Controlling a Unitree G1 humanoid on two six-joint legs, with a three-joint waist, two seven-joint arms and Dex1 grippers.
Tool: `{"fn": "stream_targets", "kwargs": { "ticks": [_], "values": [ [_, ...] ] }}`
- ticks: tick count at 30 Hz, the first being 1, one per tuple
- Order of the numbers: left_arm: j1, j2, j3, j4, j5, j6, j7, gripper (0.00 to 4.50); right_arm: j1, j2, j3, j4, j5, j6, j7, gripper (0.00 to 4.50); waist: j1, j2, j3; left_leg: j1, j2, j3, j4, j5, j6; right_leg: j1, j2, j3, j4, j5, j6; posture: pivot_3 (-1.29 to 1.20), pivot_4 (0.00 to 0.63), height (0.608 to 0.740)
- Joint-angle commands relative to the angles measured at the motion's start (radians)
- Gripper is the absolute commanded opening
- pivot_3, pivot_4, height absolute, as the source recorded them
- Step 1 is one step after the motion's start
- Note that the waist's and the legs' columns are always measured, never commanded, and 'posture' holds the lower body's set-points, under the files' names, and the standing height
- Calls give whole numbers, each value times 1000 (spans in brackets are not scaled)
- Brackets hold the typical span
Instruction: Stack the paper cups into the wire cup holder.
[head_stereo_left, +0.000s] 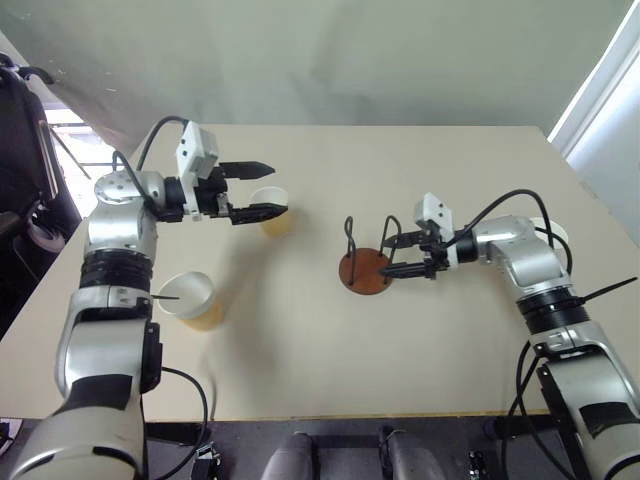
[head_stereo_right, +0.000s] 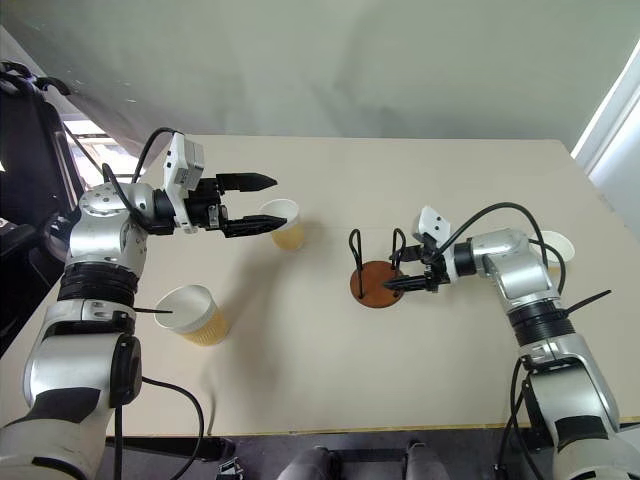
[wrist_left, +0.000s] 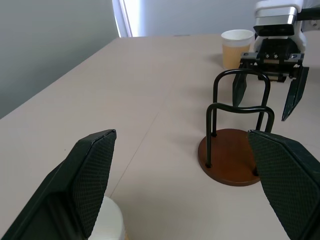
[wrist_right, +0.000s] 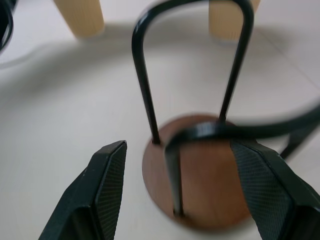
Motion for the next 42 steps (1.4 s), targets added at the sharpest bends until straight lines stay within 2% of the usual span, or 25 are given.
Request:
{"fn": "stream_targets", "kwargs": {
  "ticks": [1, 12, 18, 23, 30, 36, 42],
  "values": [
    [-37, 17, 7, -15, 4, 16, 10, 4500, -53, -57, -13, 30, -36, -66, 17, 3373, -1, 0, 0, 0, 0, 0, 0, 0, 0, 0, 0, 0, 0, 0, 0, 0, 150, 740],
    [-64, 33, 10, 7, 28, 57, 42, 4500, -105, -112, -70, 58, -40, -99, -20, 3373, -6, 0, 0, 1, 1, 0, 0, 0, 0, 0, 0, 0, 2, 0, 0, 0, 150, 740],
    [-130, 54, -46, 99, 139, -105, 80, 4500, -91, -125, -89, 32, -33, -82, -21, 3373, -5, 0, 0, 1, 1, 0, 0, 0, 0, 0, 0, 0, 1, 0, 0, 0, 150, 740],
    [-177, 132, -211, 190, 381, -390, 144, 4500, -88, -136, -93, 29, -35, -74, -19, 3373, -6, 0, 0, 1, 1, 0, -1, 0, 0, -1, 0, 1, 1, 0, 0, 0, 150, 740],
    [-245, 171, -354, 286, 599, -596, 285, 4500, -98, -144, -90, 32, -34, -69, -10, 3373, -8, 0, 0, 0, 0, 0, -2, 0, 0, -1, 0, 1, -1, 0, 0, 0, 150, 740],
    [-220, 138, -388, 310, 653, -645, 360, 4500, -107, -138, -89, 34, -30, -66, -6, 3373, -7, 0, 0, -1, 0, -1, -2, 0, 0, -2, 0, 0, -1, 0, 0, 0, 150, 740],
    [-204, 113, -377, 324, 635, -655, 363, 4500, -112, -131, -104, 4, 4, -56, 9, 3373, -7, 0, 0, -1, 0, -1, -3, 0, 0, -3, 0, 0, -1, 0, 0, 0, 150, 740]
  ]
}}
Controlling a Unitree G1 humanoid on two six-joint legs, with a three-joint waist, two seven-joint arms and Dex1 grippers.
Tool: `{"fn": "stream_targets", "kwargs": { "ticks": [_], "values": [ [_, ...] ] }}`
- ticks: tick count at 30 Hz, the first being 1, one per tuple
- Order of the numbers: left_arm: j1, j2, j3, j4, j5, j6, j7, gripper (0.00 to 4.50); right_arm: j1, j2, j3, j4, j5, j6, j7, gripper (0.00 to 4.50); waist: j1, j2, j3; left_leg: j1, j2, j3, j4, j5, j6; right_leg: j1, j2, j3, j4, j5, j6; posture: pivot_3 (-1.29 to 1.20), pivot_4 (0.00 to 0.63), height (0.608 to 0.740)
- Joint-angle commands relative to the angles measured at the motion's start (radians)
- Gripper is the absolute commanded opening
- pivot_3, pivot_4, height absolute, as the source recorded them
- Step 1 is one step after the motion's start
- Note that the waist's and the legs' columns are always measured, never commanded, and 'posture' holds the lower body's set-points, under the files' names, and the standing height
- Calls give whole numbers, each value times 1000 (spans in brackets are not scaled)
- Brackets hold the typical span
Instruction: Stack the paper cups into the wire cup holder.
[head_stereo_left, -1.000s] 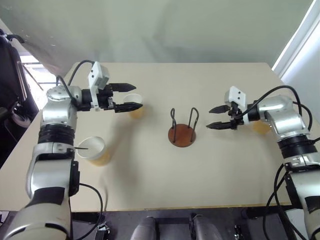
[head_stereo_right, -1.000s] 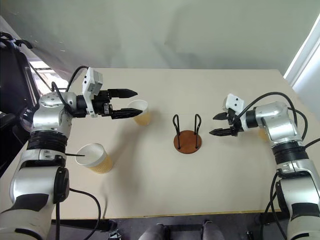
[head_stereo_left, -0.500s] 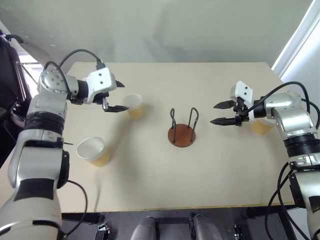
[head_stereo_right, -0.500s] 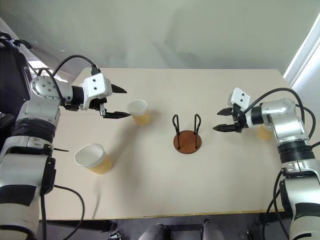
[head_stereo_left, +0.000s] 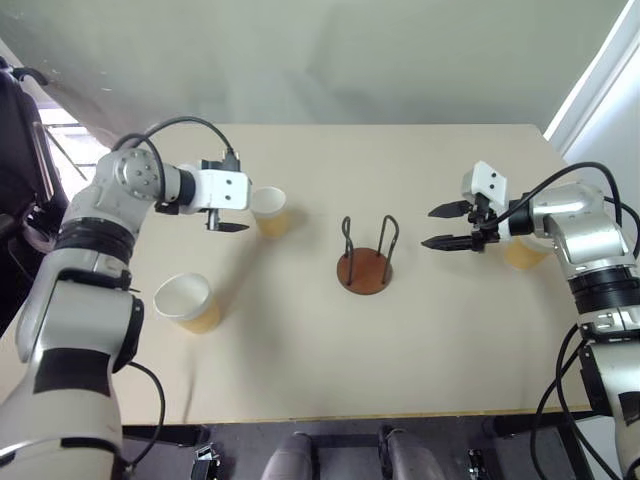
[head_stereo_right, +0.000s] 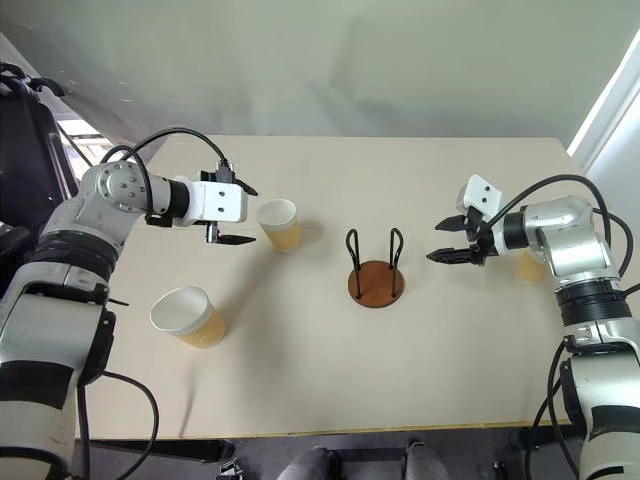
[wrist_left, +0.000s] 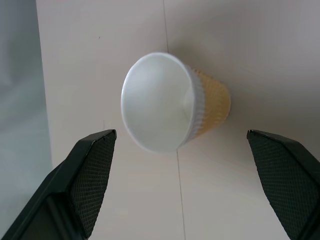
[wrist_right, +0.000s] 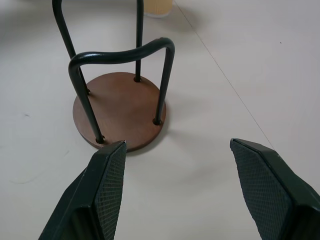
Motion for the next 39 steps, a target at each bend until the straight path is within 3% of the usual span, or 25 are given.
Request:
{"fn": "stream_targets", "kwargs": {
  "ticks": [1, 12, 24, 39],
  "values": [
    [2, -1, 22, 7, -23, -8, -6, 4500, -38, -4, -52, -57, 50, 9, 19, 3373, 0, 0, 0, 0, 0, 0, 0, 0, 0, 0, 0, 0, 0, 0, 0, 0, 150, 740],
    [-5, -10, 13, 49, -6, 0, 11, 4500, -103, -28, -71, -125, 109, 56, 61, 3373, 0, 0, 0, -1, 0, -1, 1, 0, 0, -1, 0, -1, 1, 0, 0, 0, 150, 740],
    [-63, -48, -37, 123, 103, 1, 207, 4500, -56, -43, -78, -217, 134, 113, 50, 3373, 1, 0, 0, -2, -1, -1, 3, 0, 0, -1, 0, -1, 2, 0, 0, 0, 150, 740],
    [-40, -101, -87, 178, 160, 24, 259, 4500, -31, -53, -85, -258, 150, 130, 32, 3373, 1, 0, 0, -2, -1, 0, 4, 1, 0, -2, 1, -1, 5, 0, 0, 0, 150, 740]
  ]
}}
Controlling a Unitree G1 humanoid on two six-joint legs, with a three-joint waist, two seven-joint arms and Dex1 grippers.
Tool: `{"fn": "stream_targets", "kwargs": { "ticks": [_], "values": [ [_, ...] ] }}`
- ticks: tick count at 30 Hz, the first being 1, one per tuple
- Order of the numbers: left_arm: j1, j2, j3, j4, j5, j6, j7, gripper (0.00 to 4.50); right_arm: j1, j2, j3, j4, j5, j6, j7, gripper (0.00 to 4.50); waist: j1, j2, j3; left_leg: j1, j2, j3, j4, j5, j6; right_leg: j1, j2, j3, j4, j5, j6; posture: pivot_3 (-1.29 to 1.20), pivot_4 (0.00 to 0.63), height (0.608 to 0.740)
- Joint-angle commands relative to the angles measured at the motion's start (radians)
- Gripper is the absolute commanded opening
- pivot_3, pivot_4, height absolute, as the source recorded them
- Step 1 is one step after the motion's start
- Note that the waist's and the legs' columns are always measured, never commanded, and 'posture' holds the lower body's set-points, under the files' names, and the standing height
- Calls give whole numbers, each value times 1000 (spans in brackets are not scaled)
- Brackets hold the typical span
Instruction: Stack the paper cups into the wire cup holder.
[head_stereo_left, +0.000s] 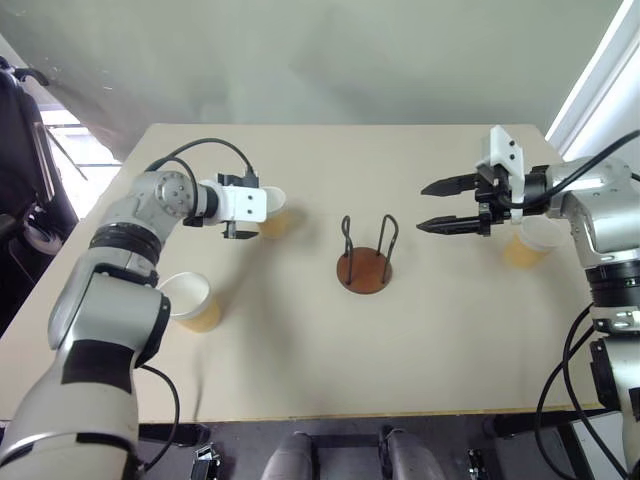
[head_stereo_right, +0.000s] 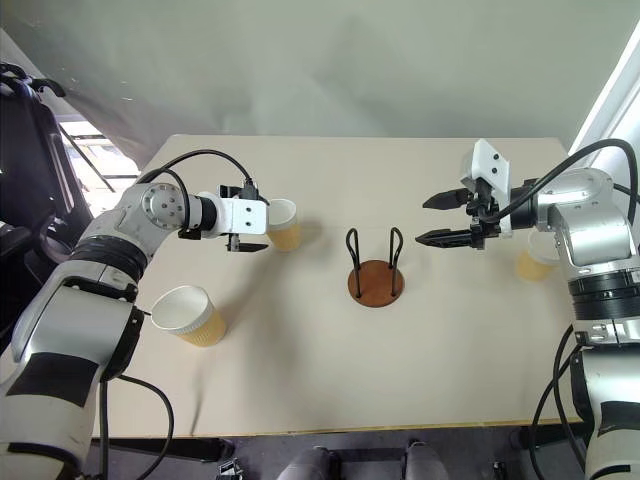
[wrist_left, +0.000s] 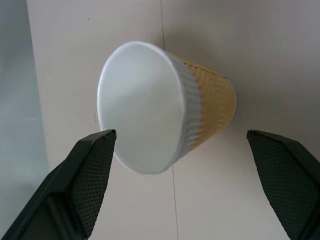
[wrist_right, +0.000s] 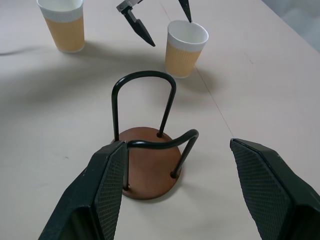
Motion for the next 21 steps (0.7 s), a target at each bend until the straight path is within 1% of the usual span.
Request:
{"fn": "stream_targets", "kwargs": {
  "ticks": [1, 9, 16, 19, 21],
  "values": [
    [-2, -11, -8, 13, 16, 14, 33, 4500, -3, -12, -41, -51, 26, 1, -11, 3373, 0, 0, 0, 0, 0, 0, 0, 0, 0, 0, 0, 0, 0, 0, 0, 0, 150, 740],
    [15, -49, -34, 39, 52, 49, 127, 4500, 0, -9, -36, -75, 35, 1, -26, 3373, 0, 0, 0, 0, 0, 0, 2, 1, 0, 0, 0, 0, 2, 0, 0, 0, 150, 740],
    [5, -52, -33, 43, 60, 47, 142, 4500, 5, -15, -35, -84, 31, 2, -34, 3373, 0, 0, 0, 0, 0, 0, 2, 2, -2, 0, 0, 0, 4, 0, 0, 0, 150, 740],
    [-5, -54, -26, 43, 55, 43, 132, 3950, 8, -16, -33, -82, 27, -3, -37, 3399, 0, 0, 0, 1, 0, 0, 2, 3, -2, 0, 0, 0, 5, 0, 0, 0, 150, 740],
    [-12, -53, -22, 42, 50, 40, 120, 3228, 9, -16, -31, -80, 24, -7, -37, 3399, 0, 0, 0, 1, 0, 0, 2, 4, -2, 0, 0, -1, 6, 0, 0, 0, 150, 740]
  ]
}}
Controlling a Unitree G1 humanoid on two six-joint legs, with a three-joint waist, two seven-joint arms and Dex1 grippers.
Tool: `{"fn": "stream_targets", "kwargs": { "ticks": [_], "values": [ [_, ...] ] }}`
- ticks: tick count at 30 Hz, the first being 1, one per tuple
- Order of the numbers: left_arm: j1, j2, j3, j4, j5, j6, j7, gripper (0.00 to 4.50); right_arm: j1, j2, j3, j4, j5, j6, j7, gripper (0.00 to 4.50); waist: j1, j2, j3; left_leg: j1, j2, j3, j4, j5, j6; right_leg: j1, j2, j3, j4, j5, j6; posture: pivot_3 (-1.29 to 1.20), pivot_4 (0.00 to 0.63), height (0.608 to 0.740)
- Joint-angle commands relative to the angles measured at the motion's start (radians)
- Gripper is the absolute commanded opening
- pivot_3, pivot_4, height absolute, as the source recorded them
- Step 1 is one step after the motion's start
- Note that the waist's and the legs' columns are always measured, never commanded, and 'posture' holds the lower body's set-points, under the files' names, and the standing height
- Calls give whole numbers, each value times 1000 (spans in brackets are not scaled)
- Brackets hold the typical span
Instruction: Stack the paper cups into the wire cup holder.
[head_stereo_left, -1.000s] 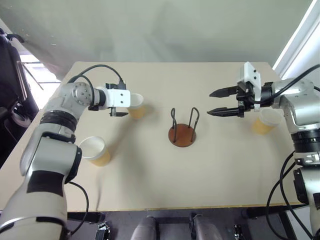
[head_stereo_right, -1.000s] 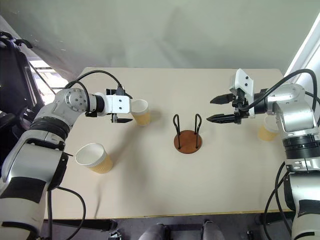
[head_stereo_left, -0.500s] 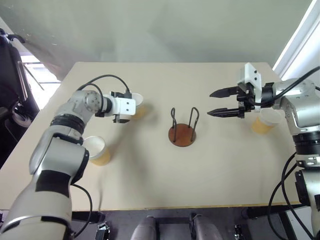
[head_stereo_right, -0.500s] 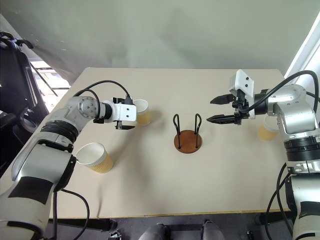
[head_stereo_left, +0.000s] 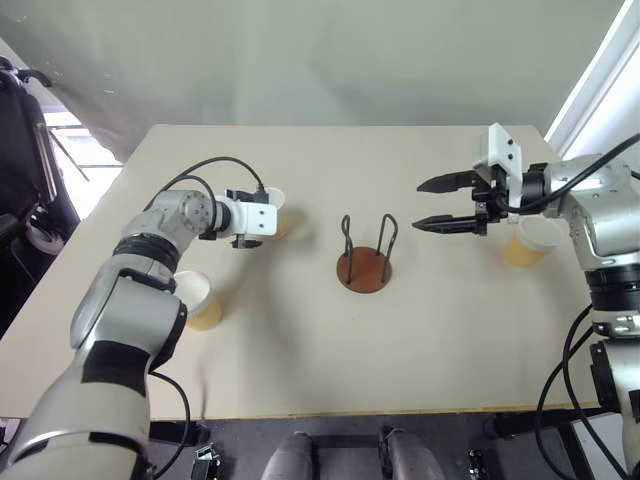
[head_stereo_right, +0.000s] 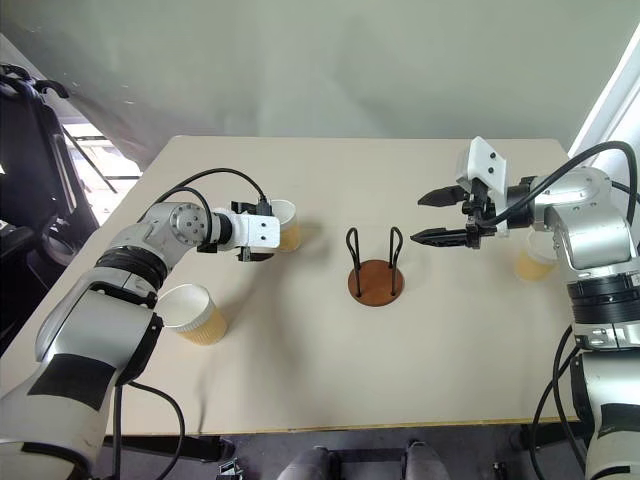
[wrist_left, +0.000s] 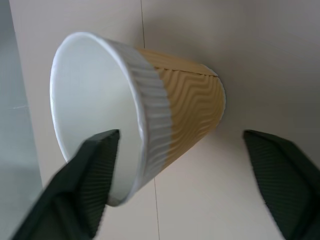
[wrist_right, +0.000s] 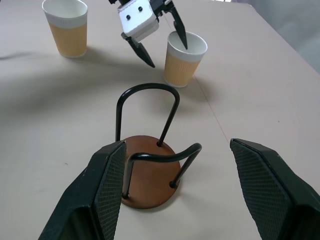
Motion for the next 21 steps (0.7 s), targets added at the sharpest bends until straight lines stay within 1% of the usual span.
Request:
{"fn": "stream_targets", "kwargs": {
  "ticks": [1, 7, 8, 9, 13, 16, 19, 21],
  "values": [
    [-38, 6, 21, -7, -18, -4, -24, 2852, -5, -17, -29, -21, 6, -10, -7, 3399, 0, 0, 0, 0, 0, 0, 0, 0, 0, 0, 0, 0, 0, 0, 0, 0, 150, 740],
    [-72, 20, 29, -10, -26, -13, -66, 594, -10, -22, -23, -6, -3, -20, 0, 3399, 0, 0, 0, 0, 0, 0, 0, 2, 0, 0, 0, 0, 1, 0, 0, 0, 150, 740],
    [-80, 23, 25, -11, -23, -17, -71, 268, -11, -25, -22, -3, -5, -22, 2, 3399, 0, 0, 0, 0, 0, 0, 0, 2, 0, 0, 0, 0, 1, 0, 0, 0, 150, 740],
    [-88, 24, 24, -11, -22, -19, -78, 41, -12, -28, -21, -1, -6, -23, 5, 3399, 0, 0, 0, 0, 0, 0, 0, 2, 0, 0, 0, 0, 1, 0, 0, 0, 150, 740],
    [-128, 27, 25, -11, -28, -22, -126, 41, -12, -45, -20, 5, -8, -32, 21, 3399, 0, 0, 0, 0, 0, 0, 0, 2, 0, 0, 0, 0, 1, 0, 0, 0, 150, 740],
    [-175, 25, 31, -13, -45, -43, -228, 41, -8, -74, -21, 11, -8, -29, 52, 3399, 1, 0, 0, -1, -1, 0, 0, 2, 0, 0, 0, 0, 0, 0, 0, 0, 150, 740],
    [-238, 9, 67, -14, -100, -41, -379, 41, 1, -119, -18, 19, -11, -32, 97, 3399, 5, -1, 0, -3, -1, -1, -1, 2, 0, -2, 0, 0, 0, 0, 0, 0, 150, 740],
    [-264, 4, 77, -14, -116, -40, -438, 41, -1, -132, -17, 27, -10, -32, 108, 3399, 6, -1, 0, -4, -1, -1, -1, 2, 0, -2, -1, 0, -1, -1, 0, 0, 150, 740]
  ]
}}
